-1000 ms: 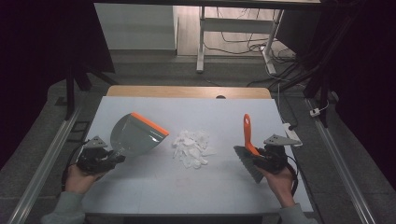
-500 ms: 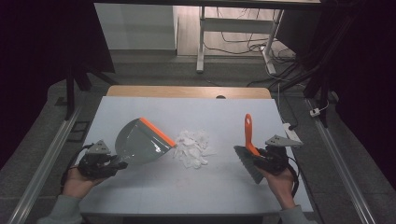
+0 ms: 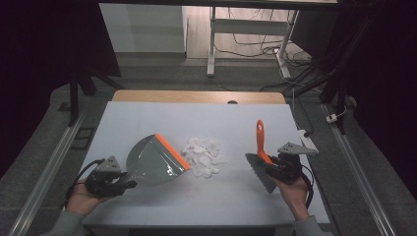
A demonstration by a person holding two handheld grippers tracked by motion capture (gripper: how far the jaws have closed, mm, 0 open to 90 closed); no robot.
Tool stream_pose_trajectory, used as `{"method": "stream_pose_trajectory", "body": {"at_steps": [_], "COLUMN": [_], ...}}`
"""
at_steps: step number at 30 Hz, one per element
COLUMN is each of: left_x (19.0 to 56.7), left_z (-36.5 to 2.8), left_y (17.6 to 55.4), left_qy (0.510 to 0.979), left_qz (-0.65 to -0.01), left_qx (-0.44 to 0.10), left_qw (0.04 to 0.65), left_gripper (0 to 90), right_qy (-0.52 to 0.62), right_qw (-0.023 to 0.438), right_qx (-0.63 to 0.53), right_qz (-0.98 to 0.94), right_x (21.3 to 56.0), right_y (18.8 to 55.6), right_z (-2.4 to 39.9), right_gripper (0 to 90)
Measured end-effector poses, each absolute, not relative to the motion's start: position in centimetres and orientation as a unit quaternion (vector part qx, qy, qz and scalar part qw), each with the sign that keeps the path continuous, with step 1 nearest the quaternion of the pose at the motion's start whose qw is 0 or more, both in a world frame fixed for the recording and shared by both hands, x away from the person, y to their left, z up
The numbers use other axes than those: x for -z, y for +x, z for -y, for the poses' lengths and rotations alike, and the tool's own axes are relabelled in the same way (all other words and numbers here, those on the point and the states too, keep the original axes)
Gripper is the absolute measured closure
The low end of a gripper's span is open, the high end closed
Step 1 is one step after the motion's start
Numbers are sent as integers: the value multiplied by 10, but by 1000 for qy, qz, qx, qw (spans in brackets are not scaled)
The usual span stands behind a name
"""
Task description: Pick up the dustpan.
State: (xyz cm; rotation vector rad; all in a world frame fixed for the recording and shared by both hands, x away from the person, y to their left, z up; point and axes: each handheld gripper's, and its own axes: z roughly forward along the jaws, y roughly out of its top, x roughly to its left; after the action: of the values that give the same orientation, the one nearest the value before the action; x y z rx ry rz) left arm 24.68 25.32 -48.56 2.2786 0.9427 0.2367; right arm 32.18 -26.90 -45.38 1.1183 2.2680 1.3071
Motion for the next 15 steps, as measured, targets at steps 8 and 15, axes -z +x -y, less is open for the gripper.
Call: {"method": "stream_pose_trajectory", "body": {"at_steps": [8,15], "left_x": [500,506], "left_z": [-240,-235], "left_y": [247,248], "left_qy": [896,903], "left_qz": [-329,-319], "left_qx": [-87,-86], "left_qw": [286,276], "left_gripper": [621,621], "right_qy": [392,392], "right_qw": [149,147], "right_qx": [-452,-451], "right_qz": [-787,-788], "right_x": [455,457], "right_y": [323,324], "right_z": [270,269], "right_gripper": [700,699]}}
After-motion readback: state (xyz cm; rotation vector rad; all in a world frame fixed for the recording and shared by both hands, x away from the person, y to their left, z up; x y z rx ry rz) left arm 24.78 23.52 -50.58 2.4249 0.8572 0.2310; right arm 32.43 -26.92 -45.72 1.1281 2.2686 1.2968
